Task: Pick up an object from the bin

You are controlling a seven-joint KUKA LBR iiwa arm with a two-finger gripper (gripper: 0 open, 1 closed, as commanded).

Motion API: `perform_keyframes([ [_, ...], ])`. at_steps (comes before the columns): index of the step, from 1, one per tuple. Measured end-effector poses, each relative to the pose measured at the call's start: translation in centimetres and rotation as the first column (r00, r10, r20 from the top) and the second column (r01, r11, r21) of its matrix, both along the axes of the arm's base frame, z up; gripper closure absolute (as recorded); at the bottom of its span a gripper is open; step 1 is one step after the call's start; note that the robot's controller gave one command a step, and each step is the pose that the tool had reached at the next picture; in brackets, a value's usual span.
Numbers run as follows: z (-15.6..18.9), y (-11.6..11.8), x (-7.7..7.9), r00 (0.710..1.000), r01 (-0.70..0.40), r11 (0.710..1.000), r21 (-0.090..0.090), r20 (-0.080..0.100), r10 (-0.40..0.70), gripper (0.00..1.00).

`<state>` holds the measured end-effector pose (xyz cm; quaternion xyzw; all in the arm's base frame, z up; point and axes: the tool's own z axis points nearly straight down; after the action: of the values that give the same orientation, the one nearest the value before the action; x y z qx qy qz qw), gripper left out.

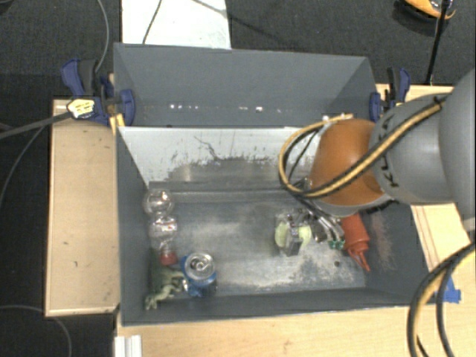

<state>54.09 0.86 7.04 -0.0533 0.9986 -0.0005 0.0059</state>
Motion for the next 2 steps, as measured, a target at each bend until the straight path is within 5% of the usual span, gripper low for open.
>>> perform_keyframes([
  [1,0.0,0.0,0.0,1.000,-0.001,1.000,0.000,0.000,0.001,1.00],
  [2,4.6,-0.2,-0.6,1.000,-0.002,1.000,0.000,-0.007,0.002,1.00],
])
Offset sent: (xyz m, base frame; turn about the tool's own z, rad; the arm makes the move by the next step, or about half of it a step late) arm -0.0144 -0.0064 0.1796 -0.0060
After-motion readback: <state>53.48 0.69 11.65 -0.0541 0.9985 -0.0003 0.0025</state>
